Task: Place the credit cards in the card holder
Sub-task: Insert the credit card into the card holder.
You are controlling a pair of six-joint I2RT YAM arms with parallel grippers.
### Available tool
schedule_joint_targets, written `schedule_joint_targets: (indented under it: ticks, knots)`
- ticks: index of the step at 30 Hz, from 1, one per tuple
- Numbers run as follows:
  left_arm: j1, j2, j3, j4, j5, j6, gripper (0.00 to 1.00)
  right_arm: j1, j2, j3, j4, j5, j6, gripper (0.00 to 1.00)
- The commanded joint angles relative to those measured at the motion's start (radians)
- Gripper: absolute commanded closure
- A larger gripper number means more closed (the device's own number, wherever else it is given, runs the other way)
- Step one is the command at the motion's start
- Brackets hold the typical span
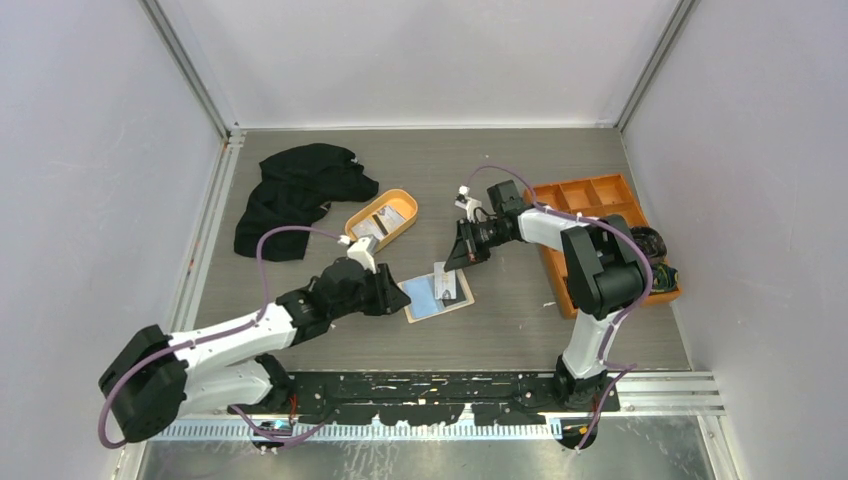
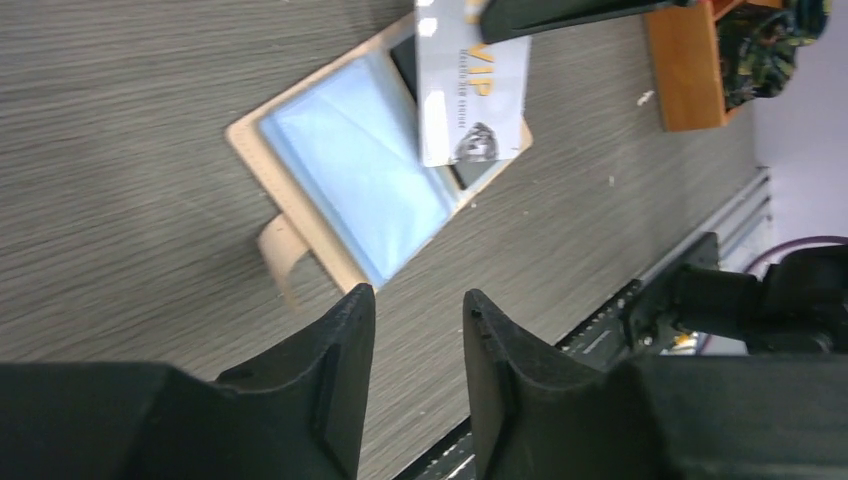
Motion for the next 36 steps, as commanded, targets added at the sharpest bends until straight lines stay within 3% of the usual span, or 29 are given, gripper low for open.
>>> schedule_joint_targets:
  ticks: [1,5,9,20,24,30,36]
  knots:
    - [-0.001,0.083,0.022,0.233,0.103,-0.042,0.65,0.003,0.02,0.01,0.065,-0.027,0.06,0.99]
    - [-0.001,0.212,0.062,0.253,0.12,-0.038,0.71,0.002,0.037,0.012,0.065,-0.023,0.066,0.99]
    - [-0.001,0.31,0.121,0.132,0.046,-0.007,0.69,0.003,0.054,0.019,0.044,-0.003,0.057,0.99]
    - [-0.002,0.364,0.151,-0.066,-0.076,0.02,0.68,0.006,0.083,0.026,0.049,-0.037,0.074,0.99]
    - [-0.001,0.41,0.158,-0.062,-0.049,0.017,0.74,0.009,0.086,0.019,0.072,-0.049,0.095,0.99]
    - [-0.003,0.446,0.165,-0.058,-0.033,0.01,0.9,0.012,0.09,0.007,0.112,-0.073,0.132,0.99]
    - [-0.002,0.453,0.16,-0.066,-0.041,0.003,0.92,0.009,0.087,0.009,0.066,-0.023,0.106,0.99]
